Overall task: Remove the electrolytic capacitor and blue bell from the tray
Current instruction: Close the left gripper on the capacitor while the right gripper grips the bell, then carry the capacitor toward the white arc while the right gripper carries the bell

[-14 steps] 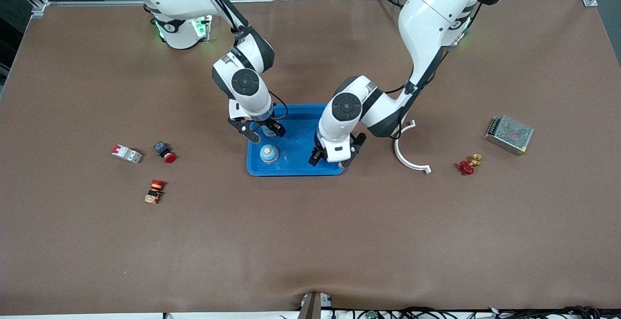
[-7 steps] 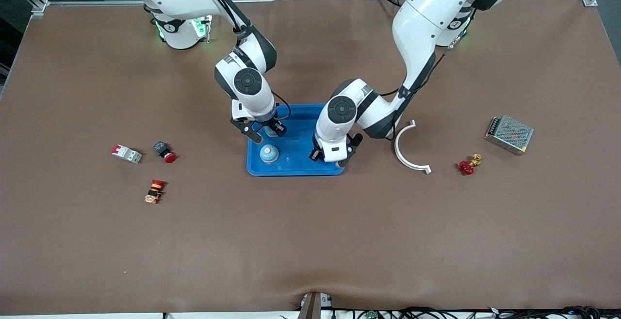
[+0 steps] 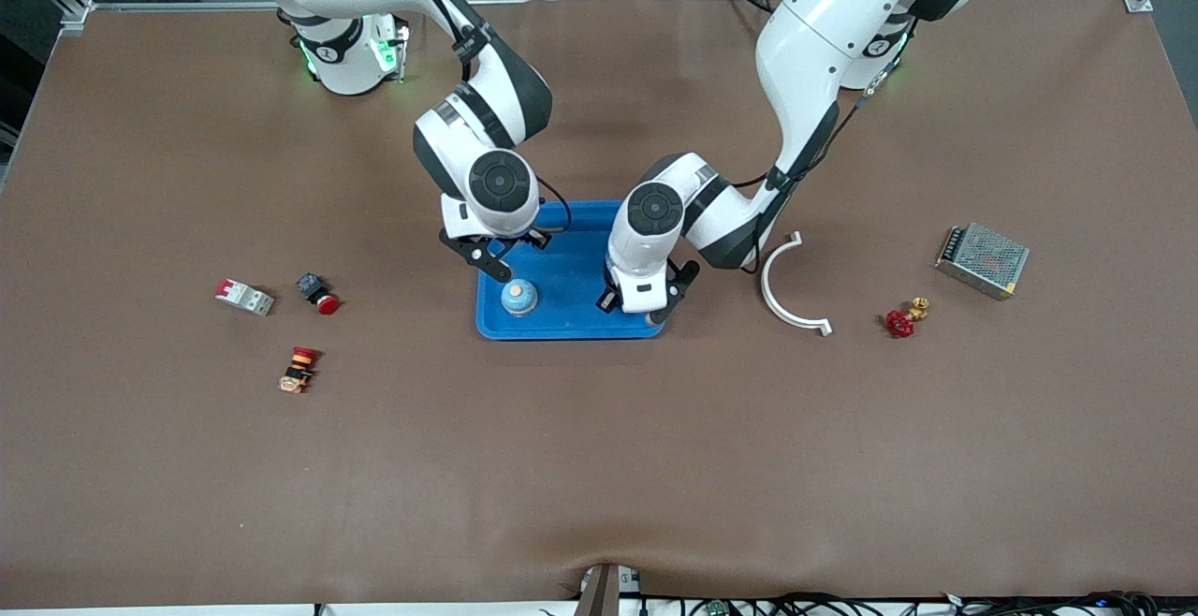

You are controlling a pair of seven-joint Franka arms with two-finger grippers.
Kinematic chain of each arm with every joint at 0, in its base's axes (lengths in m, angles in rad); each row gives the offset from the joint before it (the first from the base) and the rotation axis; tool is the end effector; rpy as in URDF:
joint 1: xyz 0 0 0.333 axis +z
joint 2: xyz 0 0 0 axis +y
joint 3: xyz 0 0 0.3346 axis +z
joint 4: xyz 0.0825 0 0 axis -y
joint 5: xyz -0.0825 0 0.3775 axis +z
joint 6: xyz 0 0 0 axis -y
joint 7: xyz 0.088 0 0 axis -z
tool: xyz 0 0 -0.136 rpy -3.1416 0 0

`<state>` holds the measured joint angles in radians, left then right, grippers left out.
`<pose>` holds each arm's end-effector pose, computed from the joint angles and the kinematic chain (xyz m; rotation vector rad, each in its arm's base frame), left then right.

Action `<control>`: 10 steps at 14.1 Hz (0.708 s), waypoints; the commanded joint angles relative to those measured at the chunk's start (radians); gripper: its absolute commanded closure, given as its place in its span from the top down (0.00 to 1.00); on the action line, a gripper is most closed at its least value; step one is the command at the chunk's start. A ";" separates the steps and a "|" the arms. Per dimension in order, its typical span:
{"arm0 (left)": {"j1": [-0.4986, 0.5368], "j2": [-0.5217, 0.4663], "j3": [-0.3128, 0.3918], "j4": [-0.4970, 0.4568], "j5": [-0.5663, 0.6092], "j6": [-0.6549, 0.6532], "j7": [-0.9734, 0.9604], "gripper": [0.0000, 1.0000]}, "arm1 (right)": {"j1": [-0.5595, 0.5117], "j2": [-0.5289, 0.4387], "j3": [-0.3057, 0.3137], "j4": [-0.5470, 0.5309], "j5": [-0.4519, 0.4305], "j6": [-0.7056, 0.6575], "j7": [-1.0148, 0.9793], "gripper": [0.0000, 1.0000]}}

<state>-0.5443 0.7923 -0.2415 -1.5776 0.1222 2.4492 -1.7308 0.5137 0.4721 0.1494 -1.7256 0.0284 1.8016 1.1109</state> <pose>0.5272 -0.4902 0.1801 2.6931 1.3564 -0.0735 0.4817 0.3722 0.2825 2.7862 -0.6560 -0.4665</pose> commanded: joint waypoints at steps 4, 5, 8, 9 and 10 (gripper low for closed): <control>0.084 -0.128 0.010 0.030 0.066 -0.113 0.080 0.00 | -0.116 -0.020 0.002 0.014 -0.192 -0.172 -0.508 0.00; 0.107 -0.154 0.010 0.030 0.066 -0.136 0.115 0.00 | -0.118 -0.029 0.002 0.005 -0.238 -0.180 -0.567 0.00; 0.179 -0.220 0.008 0.021 0.066 -0.220 0.244 0.00 | -0.190 -0.087 0.002 -0.054 -0.297 -0.166 -0.811 0.00; 0.205 -0.241 0.007 0.019 0.066 -0.263 0.314 0.00 | -0.217 -0.116 0.002 -0.081 -0.303 -0.142 -0.892 0.00; 0.231 -0.260 0.005 0.015 0.065 -0.300 0.376 0.00 | -0.248 -0.145 0.002 -0.115 -0.311 -0.116 -0.972 0.00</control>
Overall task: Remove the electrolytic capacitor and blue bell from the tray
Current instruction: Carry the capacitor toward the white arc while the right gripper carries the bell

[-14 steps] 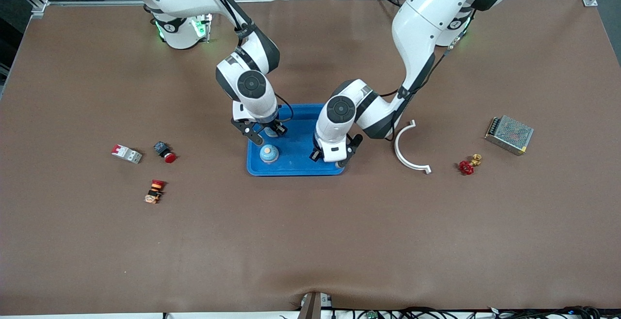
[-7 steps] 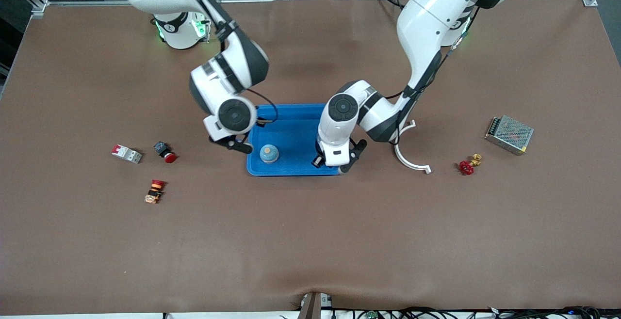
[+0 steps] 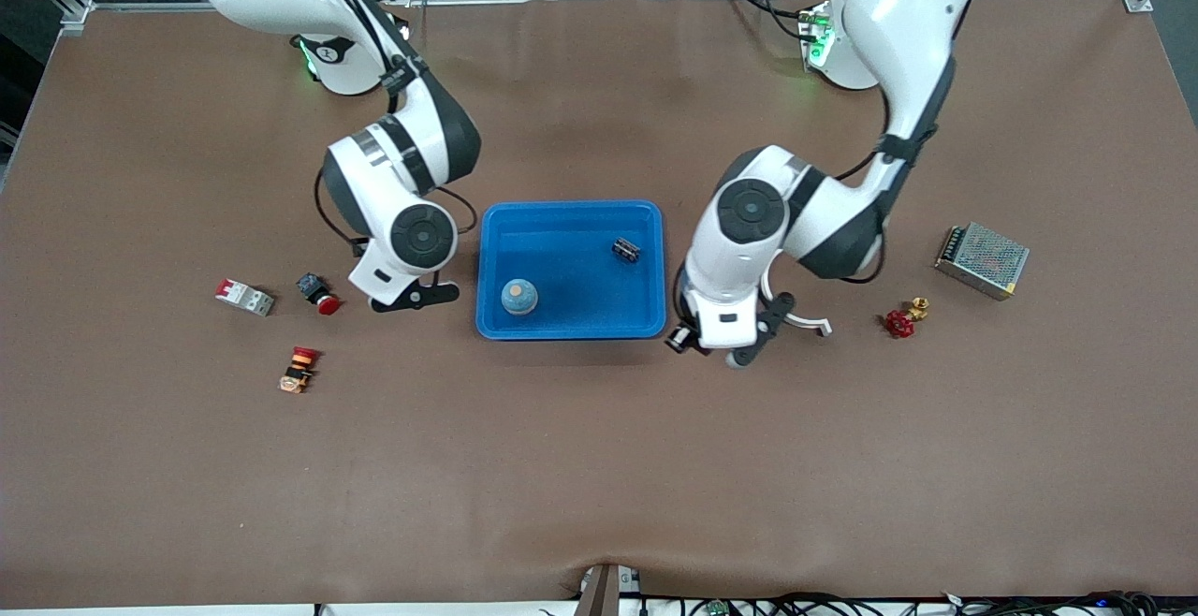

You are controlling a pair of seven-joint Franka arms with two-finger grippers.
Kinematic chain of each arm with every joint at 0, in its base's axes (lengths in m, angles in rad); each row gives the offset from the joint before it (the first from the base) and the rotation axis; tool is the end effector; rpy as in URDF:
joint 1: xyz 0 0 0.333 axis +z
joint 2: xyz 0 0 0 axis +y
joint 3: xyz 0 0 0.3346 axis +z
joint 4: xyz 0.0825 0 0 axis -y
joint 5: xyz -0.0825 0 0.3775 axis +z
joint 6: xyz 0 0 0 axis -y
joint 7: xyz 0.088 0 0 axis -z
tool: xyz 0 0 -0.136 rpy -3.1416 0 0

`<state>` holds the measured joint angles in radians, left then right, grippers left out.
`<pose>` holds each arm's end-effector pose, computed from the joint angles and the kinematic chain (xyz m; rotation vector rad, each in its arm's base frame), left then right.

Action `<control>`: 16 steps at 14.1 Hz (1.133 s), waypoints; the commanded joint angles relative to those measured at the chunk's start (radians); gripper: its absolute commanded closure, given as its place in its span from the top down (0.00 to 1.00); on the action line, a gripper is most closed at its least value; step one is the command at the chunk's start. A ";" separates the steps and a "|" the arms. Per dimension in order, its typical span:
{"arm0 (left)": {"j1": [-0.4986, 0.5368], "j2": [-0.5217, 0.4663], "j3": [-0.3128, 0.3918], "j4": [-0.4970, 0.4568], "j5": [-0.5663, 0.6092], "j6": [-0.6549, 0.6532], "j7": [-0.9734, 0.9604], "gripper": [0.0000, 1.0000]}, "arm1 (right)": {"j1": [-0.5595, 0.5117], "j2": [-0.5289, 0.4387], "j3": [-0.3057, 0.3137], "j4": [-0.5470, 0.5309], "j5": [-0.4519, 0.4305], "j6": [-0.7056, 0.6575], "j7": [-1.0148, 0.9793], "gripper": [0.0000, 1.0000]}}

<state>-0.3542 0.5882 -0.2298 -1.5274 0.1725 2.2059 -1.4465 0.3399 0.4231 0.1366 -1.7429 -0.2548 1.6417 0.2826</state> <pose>0.6199 -0.3672 0.3214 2.8100 1.2073 0.1122 0.5342 0.2331 0.3028 2.6937 0.3833 -0.5725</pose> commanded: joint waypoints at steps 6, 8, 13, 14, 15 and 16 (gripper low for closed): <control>0.202 -0.194 -0.013 -0.196 0.010 -0.124 0.375 0.00 | -0.287 -0.240 0.015 -0.340 -0.083 0.350 -0.571 0.00; 0.254 -0.232 -0.013 -0.262 0.010 -0.124 0.460 0.00 | -0.344 -0.285 0.015 -0.444 -0.083 0.455 -0.629 0.00; 0.333 -0.266 -0.013 -0.372 0.013 -0.114 0.555 0.00 | -0.407 -0.408 0.015 -0.673 -0.084 0.619 -0.651 0.00; 0.336 -0.266 -0.013 -0.391 0.015 -0.103 0.557 0.00 | -0.438 -0.427 0.015 -0.710 -0.084 0.654 -0.686 0.00; 0.339 -0.266 -0.013 -0.411 0.015 -0.086 0.557 0.00 | -0.473 -0.440 0.015 -0.740 -0.084 0.690 -0.735 0.00; 0.345 -0.266 -0.013 -0.436 0.015 -0.059 0.557 0.00 | -0.519 -0.443 0.015 -0.768 -0.084 0.734 -0.788 0.00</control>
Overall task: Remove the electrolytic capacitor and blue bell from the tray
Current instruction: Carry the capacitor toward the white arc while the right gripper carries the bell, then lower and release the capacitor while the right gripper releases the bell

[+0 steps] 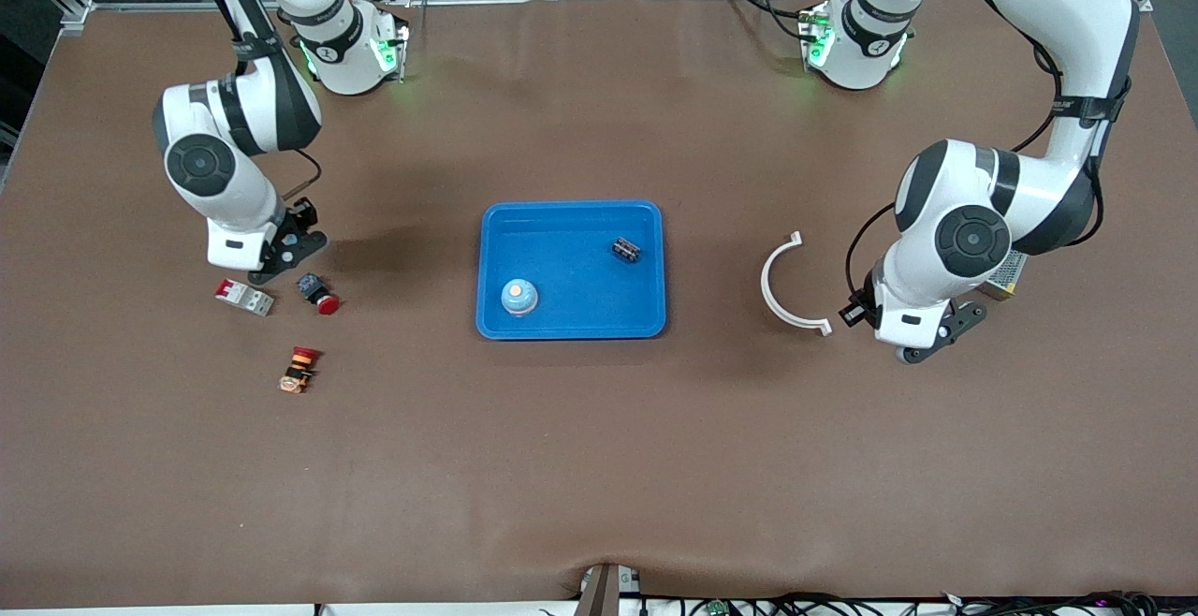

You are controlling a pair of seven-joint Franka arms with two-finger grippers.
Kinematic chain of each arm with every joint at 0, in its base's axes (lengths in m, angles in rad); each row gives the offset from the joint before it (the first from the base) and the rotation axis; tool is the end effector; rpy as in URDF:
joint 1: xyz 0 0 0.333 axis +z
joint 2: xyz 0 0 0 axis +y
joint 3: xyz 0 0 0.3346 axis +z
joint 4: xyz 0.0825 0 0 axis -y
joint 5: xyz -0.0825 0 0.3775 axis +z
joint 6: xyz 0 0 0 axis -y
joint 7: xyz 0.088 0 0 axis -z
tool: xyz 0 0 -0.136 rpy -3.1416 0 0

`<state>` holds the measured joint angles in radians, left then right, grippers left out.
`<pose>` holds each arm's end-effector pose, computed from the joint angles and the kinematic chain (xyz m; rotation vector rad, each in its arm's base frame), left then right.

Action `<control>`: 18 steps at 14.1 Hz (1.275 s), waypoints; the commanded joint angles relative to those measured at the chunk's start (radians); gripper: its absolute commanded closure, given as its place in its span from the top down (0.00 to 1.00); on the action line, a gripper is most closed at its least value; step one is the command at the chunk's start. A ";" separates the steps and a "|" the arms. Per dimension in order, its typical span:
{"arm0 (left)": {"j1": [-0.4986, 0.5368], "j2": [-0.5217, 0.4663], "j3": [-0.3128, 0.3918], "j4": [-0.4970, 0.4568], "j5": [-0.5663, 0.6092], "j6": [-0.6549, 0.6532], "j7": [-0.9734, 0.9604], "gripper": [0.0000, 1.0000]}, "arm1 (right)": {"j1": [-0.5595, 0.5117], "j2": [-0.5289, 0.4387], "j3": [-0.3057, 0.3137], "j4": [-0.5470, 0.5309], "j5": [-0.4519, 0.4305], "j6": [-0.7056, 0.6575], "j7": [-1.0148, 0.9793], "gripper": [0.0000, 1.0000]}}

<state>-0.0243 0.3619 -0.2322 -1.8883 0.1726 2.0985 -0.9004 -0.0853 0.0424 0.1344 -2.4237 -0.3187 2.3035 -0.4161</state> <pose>0.5932 -0.1361 0.3013 -2.8974 -0.8256 0.1255 0.4636 0.0098 0.2738 2.7693 1.0090 -0.2905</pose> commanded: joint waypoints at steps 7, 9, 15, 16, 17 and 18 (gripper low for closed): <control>0.020 -0.034 -0.009 -0.239 0.015 0.234 0.009 0.00 | -0.289 -0.052 0.019 -0.199 -0.019 0.296 -0.233 0.00; 0.020 -0.031 -0.009 -0.262 0.015 0.256 0.009 0.00 | -0.321 -0.027 0.019 -0.219 -0.017 0.361 -0.233 0.00; 0.018 -0.008 -0.009 -0.333 0.015 0.369 0.005 0.00 | -0.361 0.085 0.019 -0.230 -0.017 0.510 -0.231 0.00; 0.018 0.003 -0.009 -0.345 0.015 0.395 0.003 0.00 | -0.361 0.105 0.019 -0.230 -0.017 0.530 -0.227 0.00; 0.018 0.012 -0.009 -0.359 0.015 0.429 0.001 0.00 | -0.360 0.125 0.019 -0.229 -0.017 0.546 -0.217 0.00; 0.018 0.025 -0.009 -0.367 0.013 0.458 -0.005 0.00 | -0.360 0.137 0.019 -0.229 -0.017 0.563 -0.213 0.00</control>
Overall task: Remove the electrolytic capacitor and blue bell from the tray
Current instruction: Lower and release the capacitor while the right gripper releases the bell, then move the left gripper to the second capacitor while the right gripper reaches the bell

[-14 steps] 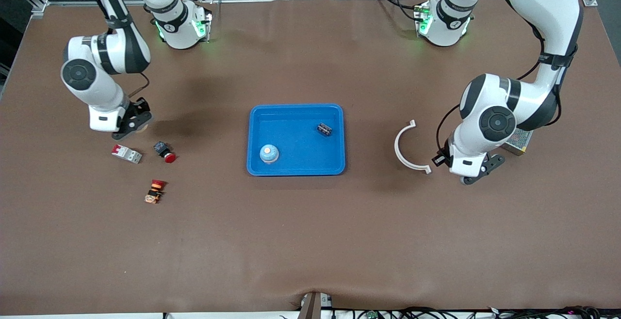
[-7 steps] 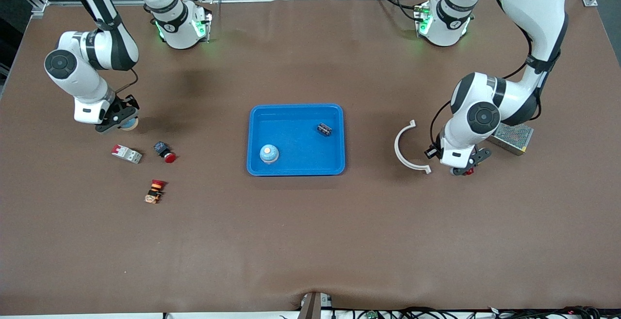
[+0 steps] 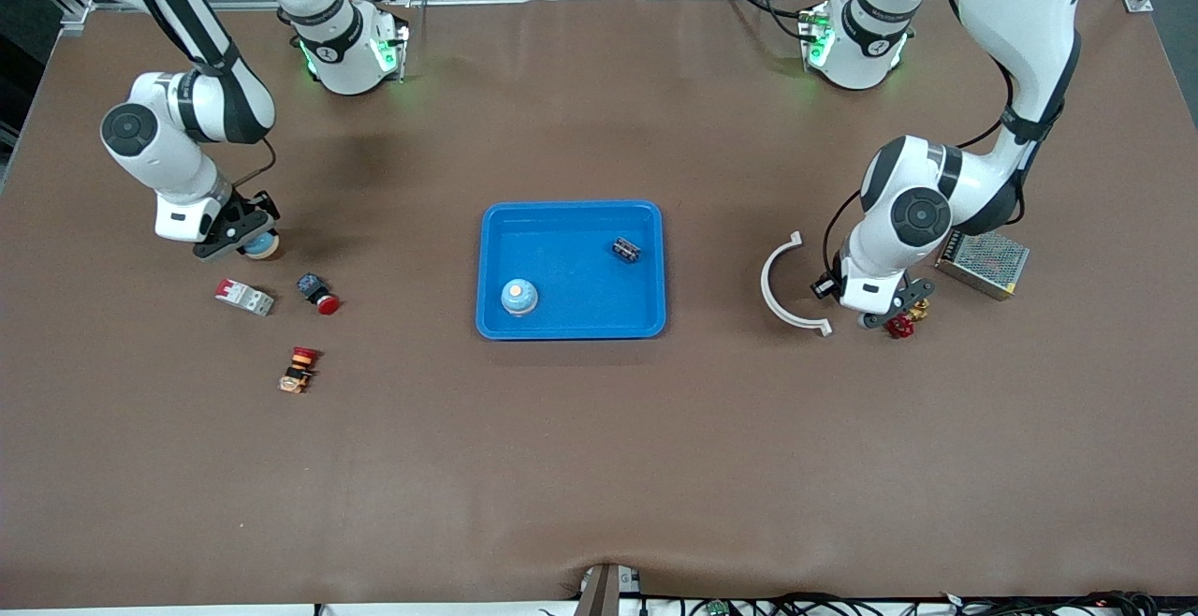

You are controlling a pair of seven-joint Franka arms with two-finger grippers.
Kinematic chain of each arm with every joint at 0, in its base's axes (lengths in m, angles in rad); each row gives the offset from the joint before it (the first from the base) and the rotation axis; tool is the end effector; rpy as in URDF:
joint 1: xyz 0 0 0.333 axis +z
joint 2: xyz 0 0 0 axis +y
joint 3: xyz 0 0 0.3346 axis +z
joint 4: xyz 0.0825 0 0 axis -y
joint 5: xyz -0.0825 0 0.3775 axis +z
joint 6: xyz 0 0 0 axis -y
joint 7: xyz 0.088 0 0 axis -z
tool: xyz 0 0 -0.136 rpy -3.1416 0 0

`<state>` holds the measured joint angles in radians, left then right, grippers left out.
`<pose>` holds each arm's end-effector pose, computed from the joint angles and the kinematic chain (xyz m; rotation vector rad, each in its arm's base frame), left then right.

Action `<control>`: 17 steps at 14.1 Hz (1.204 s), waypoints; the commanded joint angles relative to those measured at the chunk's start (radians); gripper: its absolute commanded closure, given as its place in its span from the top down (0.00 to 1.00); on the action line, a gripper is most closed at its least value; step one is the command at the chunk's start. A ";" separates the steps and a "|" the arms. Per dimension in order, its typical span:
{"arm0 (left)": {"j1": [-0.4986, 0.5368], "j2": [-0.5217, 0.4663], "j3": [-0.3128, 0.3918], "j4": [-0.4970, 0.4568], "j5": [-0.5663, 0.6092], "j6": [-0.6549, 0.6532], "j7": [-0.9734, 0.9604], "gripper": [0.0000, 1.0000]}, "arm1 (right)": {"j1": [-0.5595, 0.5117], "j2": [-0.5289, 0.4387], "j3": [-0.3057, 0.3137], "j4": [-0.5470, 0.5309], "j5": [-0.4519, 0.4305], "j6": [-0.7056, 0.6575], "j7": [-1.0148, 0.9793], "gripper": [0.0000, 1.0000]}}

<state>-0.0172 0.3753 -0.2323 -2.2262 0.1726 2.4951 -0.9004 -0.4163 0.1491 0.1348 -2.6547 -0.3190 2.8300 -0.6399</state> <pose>0.5219 -0.1344 0.1935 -2.9767 -0.7916 0.1073 0.4116 -0.1029 0.1893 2.8905 0.9885 -0.0144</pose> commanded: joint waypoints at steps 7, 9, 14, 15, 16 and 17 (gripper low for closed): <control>0.003 0.019 -0.010 -0.007 0.013 0.064 -0.070 1.00 | -0.029 0.040 0.019 0.006 -0.017 0.037 0.022 1.00; 0.000 -0.001 -0.025 0.035 0.013 0.026 -0.113 1.00 | -0.024 0.020 0.020 0.012 -0.017 0.028 0.023 1.00; -0.001 -0.001 -0.111 0.256 0.005 -0.243 -0.201 1.00 | 0.063 -0.162 0.049 0.090 0.055 -0.338 0.154 1.00; -0.006 0.000 -0.123 0.278 0.002 -0.252 -0.221 1.00 | 0.118 -0.213 0.049 0.091 0.160 -0.404 0.245 1.00; -0.009 0.007 -0.139 0.296 0.001 -0.252 -0.245 1.00 | 0.172 -0.252 0.049 0.101 0.261 -0.472 0.352 1.00; -0.021 0.010 -0.148 0.306 0.001 -0.252 -0.274 1.00 | 0.219 -0.267 0.048 0.119 0.327 -0.536 0.468 1.00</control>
<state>-0.0271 0.3707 -0.3602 -1.9541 0.1726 2.2650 -1.1274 -0.2858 -0.0326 0.1792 -2.5307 -0.1017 2.3952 -0.3552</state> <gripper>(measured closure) 0.000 0.000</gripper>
